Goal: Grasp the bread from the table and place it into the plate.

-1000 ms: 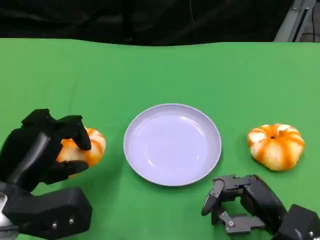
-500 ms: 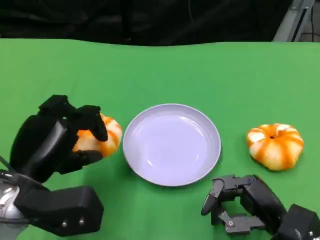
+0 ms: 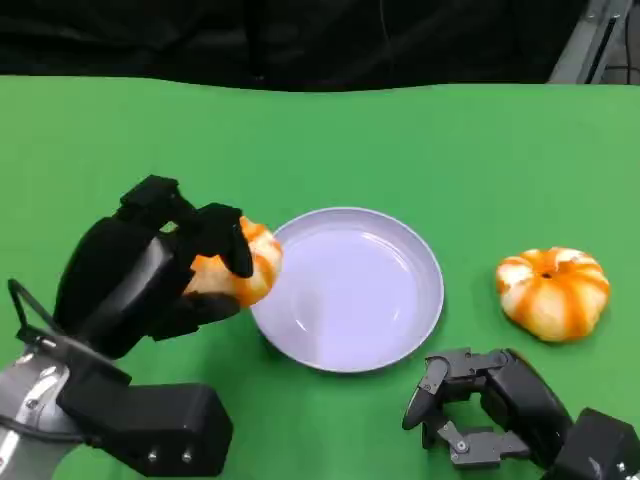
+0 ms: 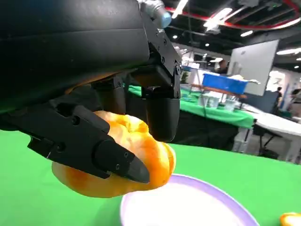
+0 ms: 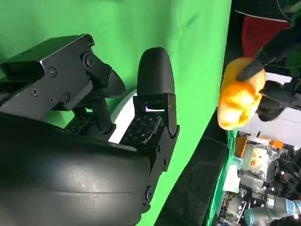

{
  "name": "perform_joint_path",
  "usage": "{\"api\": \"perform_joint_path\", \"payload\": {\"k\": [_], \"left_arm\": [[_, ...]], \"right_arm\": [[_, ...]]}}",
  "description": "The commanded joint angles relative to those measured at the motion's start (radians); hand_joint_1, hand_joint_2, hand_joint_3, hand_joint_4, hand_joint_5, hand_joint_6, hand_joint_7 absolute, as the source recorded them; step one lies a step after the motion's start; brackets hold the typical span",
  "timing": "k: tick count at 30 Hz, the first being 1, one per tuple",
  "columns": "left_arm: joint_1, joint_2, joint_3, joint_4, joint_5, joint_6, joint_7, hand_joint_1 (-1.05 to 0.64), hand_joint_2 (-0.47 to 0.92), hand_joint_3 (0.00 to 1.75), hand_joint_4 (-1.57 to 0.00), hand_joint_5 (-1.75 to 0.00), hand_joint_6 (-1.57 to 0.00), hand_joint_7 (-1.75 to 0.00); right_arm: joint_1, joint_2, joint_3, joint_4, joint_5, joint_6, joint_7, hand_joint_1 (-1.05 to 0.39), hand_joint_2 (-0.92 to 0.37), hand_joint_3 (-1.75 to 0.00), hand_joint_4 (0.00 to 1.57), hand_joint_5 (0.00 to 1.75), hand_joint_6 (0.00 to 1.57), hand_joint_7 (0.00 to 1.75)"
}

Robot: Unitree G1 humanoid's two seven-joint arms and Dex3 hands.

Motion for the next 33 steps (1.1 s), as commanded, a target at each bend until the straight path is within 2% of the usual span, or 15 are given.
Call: {"api": "perform_joint_path", "payload": {"k": [1, 3, 6, 13, 21, 24, 27, 29, 33], "left_arm": [[-0.047, -0.009, -0.014, 0.037, -0.010, -0.044, 0.007, -0.15, 0.84, 0.00, -0.53, -1.75, -0.52, -1.52], [-0.062, -0.017, -0.021, 0.053, -0.014, -0.058, 0.005, -0.16, 0.83, 0.00, -0.55, -1.74, -0.59, -1.42], [-0.085, -0.033, -0.036, 0.068, -0.010, -0.072, 0.005, -0.17, 0.81, 0.01, -0.56, -1.75, -0.56, -1.50], [-0.151, -0.064, -0.072, 0.123, -0.026, -0.087, -0.026, -0.16, 0.82, 0.01, -0.54, -1.75, -0.52, -1.55], [-0.228, -0.090, -0.107, 0.236, -0.022, -0.114, -0.039, -0.15, 0.87, 0.02, -0.47, -1.75, -0.50, -1.48], [-0.262, -0.101, -0.125, 0.293, -0.018, -0.117, -0.043, -0.13, 0.88, 0.01, -0.46, -1.74, -0.56, -1.36], [-0.319, -0.123, -0.149, 0.395, -0.020, -0.122, -0.052, -0.13, 0.87, 0.00, -0.44, -1.72, -0.57, -1.32], [-0.348, -0.135, -0.160, 0.449, -0.022, -0.131, -0.047, -0.12, 0.87, 0.00, -0.44, -1.71, -0.57, -1.31], [-0.407, -0.170, -0.177, 0.572, -0.025, -0.160, -0.020, -0.12, 0.86, 0.00, -0.47, -1.70, -0.54, -1.41]], "right_arm": [[-0.010, -0.007, 0.000, 0.007, -0.002, -0.003, -0.004, 0.18, -0.57, -1.08, 1.00, 1.38, 0.98, 1.06], [-0.008, -0.006, 0.000, 0.004, -0.002, 0.003, -0.004, 0.18, -0.57, -1.07, 1.00, 1.37, 0.98, 1.06], [-0.006, -0.005, 0.000, 0.005, 0.001, 0.001, -0.002, 0.18, -0.58, -1.06, 1.00, 1.37, 0.98, 1.06], [-0.009, -0.003, 0.001, 0.004, -0.004, 0.002, -0.011, 0.19, -0.59, -1.06, 1.01, 1.37, 0.99, 1.07], [-0.013, -0.001, 0.004, 0.006, -0.013, -0.003, -0.020, 0.17, -0.59, -1.07, 1.01, 1.37, 0.99, 1.08], [-0.012, 0.002, 0.005, 0.006, -0.010, 0.000, -0.020, 0.18, -0.59, -1.08, 1.01, 1.37, 0.99, 1.08], [-0.013, 0.002, 0.006, 0.009, -0.011, -0.001, -0.020, 0.18, -0.58, -1.09, 1.01, 1.36, 0.99, 1.08], [-0.012, 0.004, 0.006, 0.008, -0.005, 0.002, -0.016, 0.18, -0.58, -1.10, 1.01, 1.36, 1.00, 1.08], [-0.008, 0.007, 0.009, 0.000, -0.005, 0.012, -0.020, 0.16, -0.56, -1.12, 1.01, 1.37, 1.00, 1.08]]}}
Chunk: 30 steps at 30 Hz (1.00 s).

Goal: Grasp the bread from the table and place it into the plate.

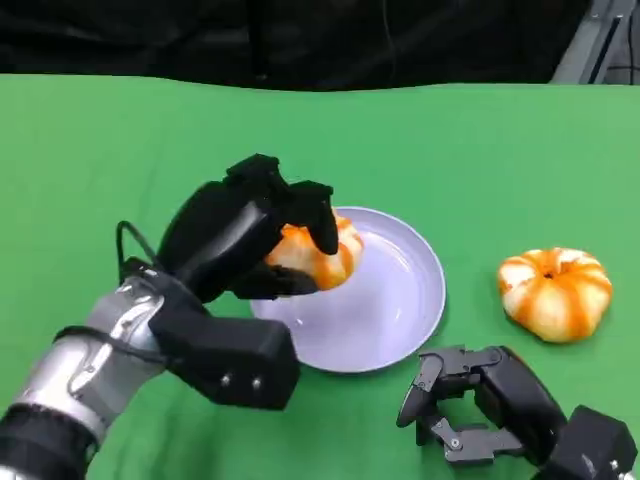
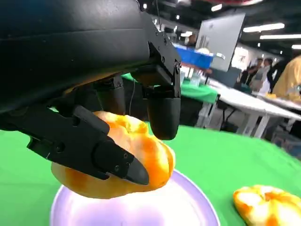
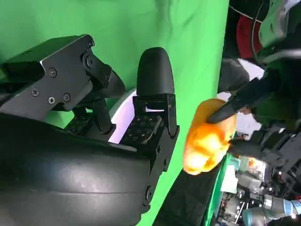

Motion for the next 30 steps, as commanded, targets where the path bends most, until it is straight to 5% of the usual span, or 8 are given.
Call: {"api": "perform_joint_path", "payload": {"k": [1, 13, 30], "left_arm": [[-0.073, -0.026, -0.016, 0.123, -0.009, -0.032, 0.026, -0.13, 0.86, 0.00, -0.46, -1.71, -0.52, -1.44], [-0.191, -0.098, -0.053, 0.367, -0.016, -0.081, 0.029, -0.13, 0.87, 0.00, -0.44, -1.70, -0.53, -1.40], [-0.200, -0.155, -0.060, 0.397, -0.075, -0.084, -0.041, -0.10, 0.86, 0.00, -0.44, -1.70, -0.50, -1.48]], "right_arm": [[0.002, -0.004, 0.001, -0.005, -0.001, 0.014, -0.005, 0.16, -0.56, -1.12, 1.01, 1.37, 1.00, 1.08], [0.005, -0.002, 0.007, -0.014, 0.011, 0.025, 0.010, 0.12, -0.54, -1.13, 0.99, 1.37, 1.01, 1.06], [0.001, -0.007, 0.026, -0.009, -0.040, 0.000, -0.047, 0.07, -0.51, -1.14, 1.02, 1.36, 1.03, 1.03]]}}
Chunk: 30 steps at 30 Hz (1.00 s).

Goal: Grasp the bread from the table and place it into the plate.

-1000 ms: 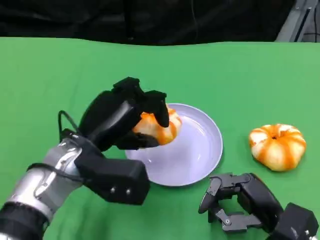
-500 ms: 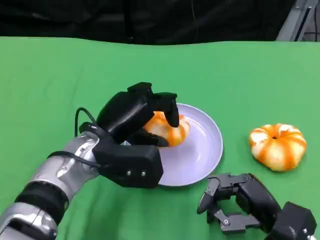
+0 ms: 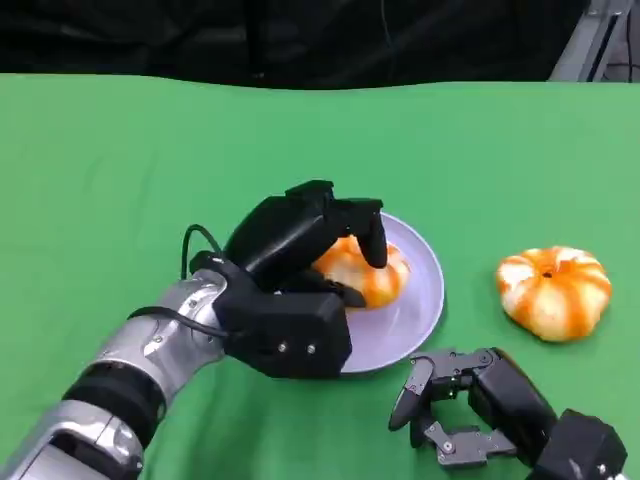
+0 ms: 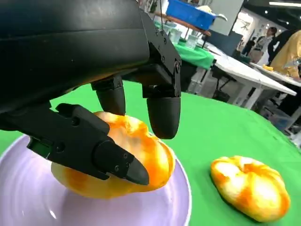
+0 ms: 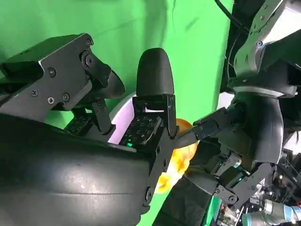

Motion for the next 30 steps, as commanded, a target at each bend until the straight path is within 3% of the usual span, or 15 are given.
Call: {"api": "perform_joint_path", "payload": {"k": [1, 8, 16, 23, 30], "left_arm": [[-0.022, 0.004, 0.007, 0.005, -0.029, 0.009, -0.026, -0.10, 0.86, 0.00, -0.44, -1.69, -0.50, -1.47], [-0.037, 0.003, 0.014, 0.067, -0.055, 0.029, -0.063, -0.11, 0.87, 0.00, -0.49, -1.46, -0.64, -1.08], [-0.050, 0.005, 0.019, 0.110, -0.072, 0.029, -0.076, -0.12, 0.87, 0.00, -0.47, -1.45, -0.65, -1.03], [-0.060, 0.001, 0.022, 0.152, -0.085, 0.010, -0.092, -0.11, 0.85, 0.00, -0.56, -1.15, -0.84, -0.55], [-0.069, -0.005, 0.028, 0.191, -0.092, -0.006, -0.096, -0.10, 0.86, 0.00, -0.60, -1.01, -0.92, -0.37]], "right_arm": [[0.001, -0.006, -0.001, -0.002, 0.007, 0.004, 0.003, 0.07, -0.51, -1.14, 1.01, 1.36, 1.03, 1.03], [0.006, -0.010, 0.000, -0.006, 0.007, 0.007, 0.013, 0.12, -0.52, -1.14, 1.00, 1.35, 1.02, 1.01], [0.012, -0.006, -0.003, -0.012, 0.024, 0.013, 0.030, 0.14, -0.52, -1.14, 1.00, 1.35, 1.03, 1.02], [0.011, -0.008, -0.006, -0.008, 0.031, 0.011, 0.039, 0.14, -0.53, -1.13, 1.00, 1.35, 1.02, 1.03], [0.012, -0.008, -0.006, -0.013, 0.026, 0.013, 0.036, 0.14, -0.53, -1.12, 1.00, 1.35, 1.00, 1.03]]}}
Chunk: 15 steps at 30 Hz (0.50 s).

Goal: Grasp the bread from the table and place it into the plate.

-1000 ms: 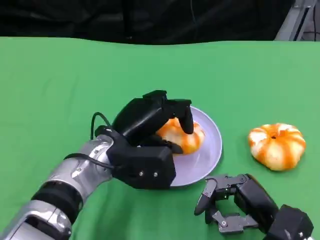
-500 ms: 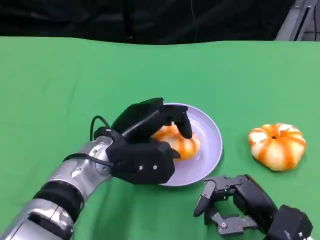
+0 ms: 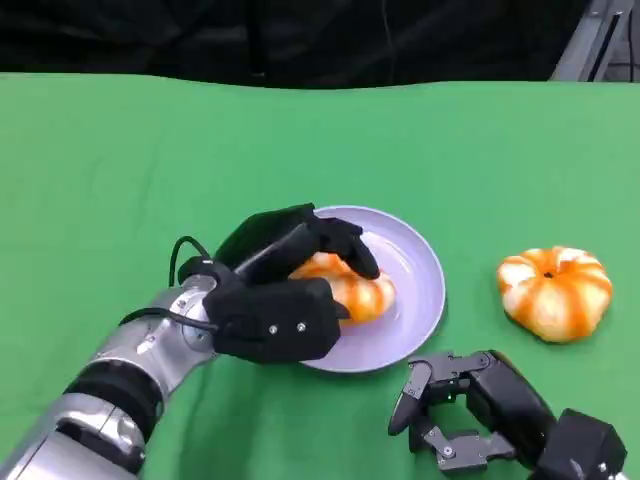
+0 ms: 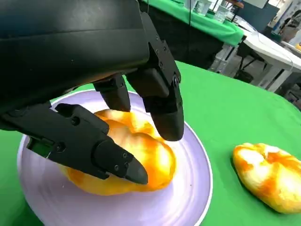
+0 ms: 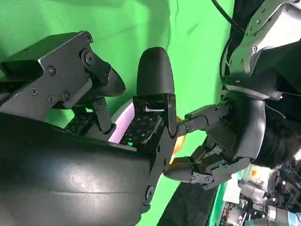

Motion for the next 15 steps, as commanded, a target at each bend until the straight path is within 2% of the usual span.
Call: {"api": "perform_joint_path", "payload": {"k": [1, 5, 9, 10, 11, 12, 13, 15], "left_arm": [[-0.032, 0.004, 0.012, 0.025, -0.020, -0.011, -0.025, -0.10, 0.86, 0.00, -0.61, -1.00, -0.92, -0.36], [-0.035, 0.003, 0.015, 0.032, -0.020, -0.012, -0.036, -0.10, 0.86, 0.00, -0.62, -0.98, -0.93, -0.35], [-0.041, 0.004, 0.013, 0.039, -0.017, -0.008, -0.057, -0.10, 0.86, 0.00, -0.66, -0.87, -0.96, -0.24], [-0.043, 0.005, 0.011, 0.040, -0.014, -0.005, -0.062, -0.14, 0.89, 0.00, -0.73, -0.63, -0.95, -0.13], [-0.044, 0.006, 0.010, 0.041, -0.013, -0.002, -0.066, -0.16, 0.90, 0.00, -0.79, -0.46, -0.95, -0.07], [-0.044, 0.007, 0.013, 0.041, -0.018, -0.004, -0.075, -0.16, 0.91, 0.00, -0.83, -0.36, -0.96, -0.04], [-0.044, 0.007, 0.016, 0.041, -0.022, -0.006, -0.079, -0.22, 0.92, 0.03, -0.82, -0.22, -0.89, -0.02], [-0.044, 0.009, 0.018, 0.040, -0.025, -0.009, -0.081, -0.25, 0.92, 0.05, -0.82, -0.12, -0.84, 0.00]], "right_arm": [[0.010, -0.008, -0.005, -0.011, 0.009, 0.001, -0.003, 0.13, -0.53, -1.12, 1.00, 1.36, 1.00, 1.03], [0.011, -0.008, -0.005, -0.012, 0.010, 0.001, -0.002, 0.13, -0.54, -1.11, 1.00, 1.36, 1.00, 1.04], [0.011, -0.008, -0.006, -0.012, 0.013, 0.000, 0.001, 0.13, -0.54, -1.10, 1.00, 1.36, 1.00, 1.04], [0.011, -0.009, -0.006, -0.012, 0.013, -0.001, 0.001, 0.13, -0.54, -1.10, 1.00, 1.36, 1.00, 1.04], [0.011, -0.009, -0.006, -0.012, 0.013, -0.002, 0.001, 0.13, -0.54, -1.10, 1.00, 1.36, 1.00, 1.04], [0.011, -0.008, -0.006, -0.012, 0.013, -0.001, 0.000, 0.13, -0.54, -1.10, 1.00, 1.36, 1.00, 1.04], [0.011, -0.007, -0.006, -0.012, 0.012, 0.000, -0.001, 0.12, -0.54, -1.10, 1.00, 1.36, 1.00, 1.04], [0.011, -0.006, -0.006, -0.010, 0.014, -0.002, 0.001, 0.12, -0.54, -1.10, 1.00, 1.36, 1.00, 1.04]]}}
